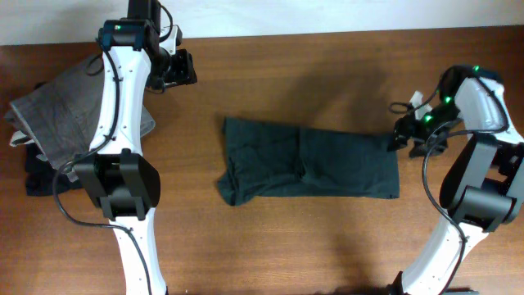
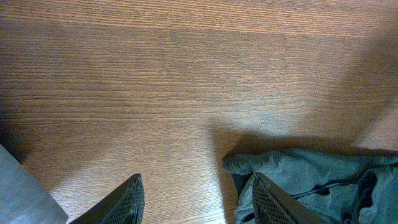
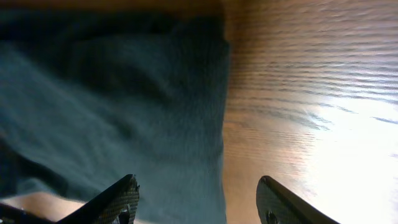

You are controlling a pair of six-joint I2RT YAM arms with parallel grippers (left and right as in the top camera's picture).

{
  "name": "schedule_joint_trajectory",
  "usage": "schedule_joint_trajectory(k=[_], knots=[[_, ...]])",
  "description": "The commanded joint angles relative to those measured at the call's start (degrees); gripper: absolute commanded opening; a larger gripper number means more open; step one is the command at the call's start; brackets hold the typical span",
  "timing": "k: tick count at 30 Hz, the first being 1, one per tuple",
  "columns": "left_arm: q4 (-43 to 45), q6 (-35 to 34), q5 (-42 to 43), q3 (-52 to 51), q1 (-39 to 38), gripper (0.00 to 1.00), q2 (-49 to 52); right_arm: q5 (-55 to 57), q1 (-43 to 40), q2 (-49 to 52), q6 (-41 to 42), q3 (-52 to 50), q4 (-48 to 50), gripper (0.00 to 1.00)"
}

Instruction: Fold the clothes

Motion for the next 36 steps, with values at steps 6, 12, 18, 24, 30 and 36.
schedule_joint_trajectory(k=[6,12,18,24,30,36], knots=[[0.15,0.15,0.04,0.79,0.11,0.56,-0.68,-3.91,0.15,-1.01,-0.70,-9.42,6.67,0.60],[0.17,0.15,0.04,0.79,0.11,0.56,-0.68,-3.93,0.11,-0.98,-0.70,-13.18,10.10,0.04],[0.15,0.17,0.04,0.79,0.11,0.56,-0.68,-1.70,-2.27,-1.05,-0.74,-7.19,6.21,0.04],[0.15,0.59,-0.13,0.79,0.11,0.56,-0.68,1.92,-8.85,-1.05,-0.72,4.61,-2.23,0.04],[0.13,0.57,-0.11,0.79,0.11,0.56,-0.68,0.09,-13.27,-1.05,-0.72,13.57,-9.35,0.04],[0.20,0.57,-0.11,0.79,0.11,0.56,-0.68,-3.52,-11.65,-1.05,-0.72,20.74,-15.23,0.04]])
